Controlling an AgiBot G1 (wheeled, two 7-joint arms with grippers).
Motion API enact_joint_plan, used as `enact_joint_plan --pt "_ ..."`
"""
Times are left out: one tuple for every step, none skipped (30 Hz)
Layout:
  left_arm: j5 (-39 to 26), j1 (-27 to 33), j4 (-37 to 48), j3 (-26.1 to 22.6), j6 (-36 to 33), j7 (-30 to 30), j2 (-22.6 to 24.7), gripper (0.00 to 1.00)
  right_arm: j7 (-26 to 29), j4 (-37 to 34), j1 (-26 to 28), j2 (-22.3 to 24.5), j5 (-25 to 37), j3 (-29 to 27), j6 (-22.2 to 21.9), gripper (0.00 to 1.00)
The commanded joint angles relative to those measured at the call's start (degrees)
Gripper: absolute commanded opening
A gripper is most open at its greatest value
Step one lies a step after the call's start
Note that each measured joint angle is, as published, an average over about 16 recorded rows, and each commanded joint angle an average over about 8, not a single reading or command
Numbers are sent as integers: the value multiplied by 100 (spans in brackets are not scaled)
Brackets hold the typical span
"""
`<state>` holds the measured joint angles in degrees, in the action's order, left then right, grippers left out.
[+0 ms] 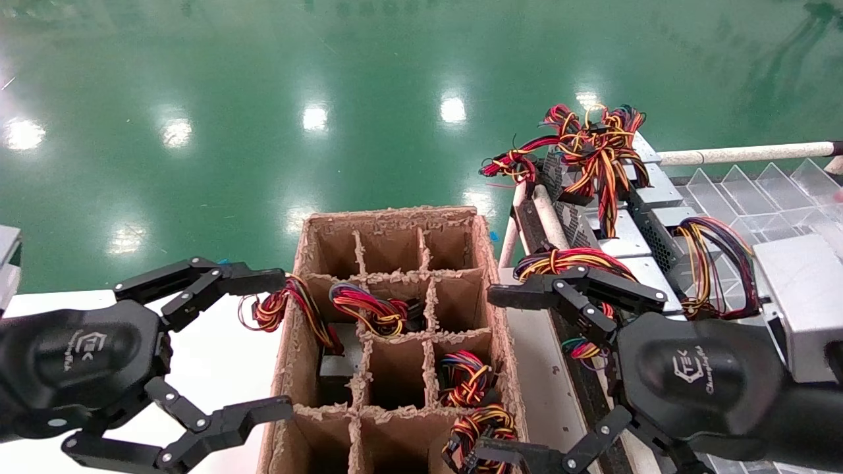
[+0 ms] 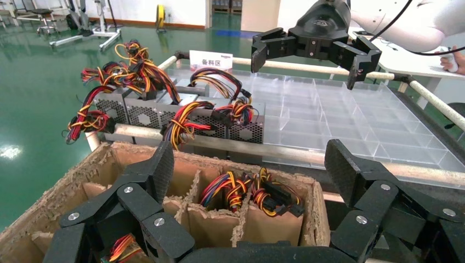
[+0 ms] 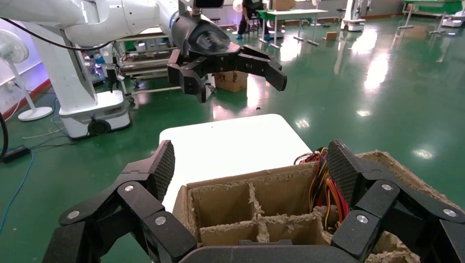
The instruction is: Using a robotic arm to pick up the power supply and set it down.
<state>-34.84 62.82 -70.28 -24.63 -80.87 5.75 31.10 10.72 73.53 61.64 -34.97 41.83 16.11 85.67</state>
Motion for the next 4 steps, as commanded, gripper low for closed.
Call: enact_joint_plan --pt "0 0 0 0 0 0 0 100 -1 -1 1 1 -1 2 0 100" --pt "0 0 0 0 0 0 0 100 -1 -1 1 1 -1 2 0 100" --pt "0 0 0 0 0 0 0 100 -1 -1 1 1 -1 2 0 100" --pt "0 0 0 0 0 0 0 100 -2 -1 2 1 -2 2 0 100"
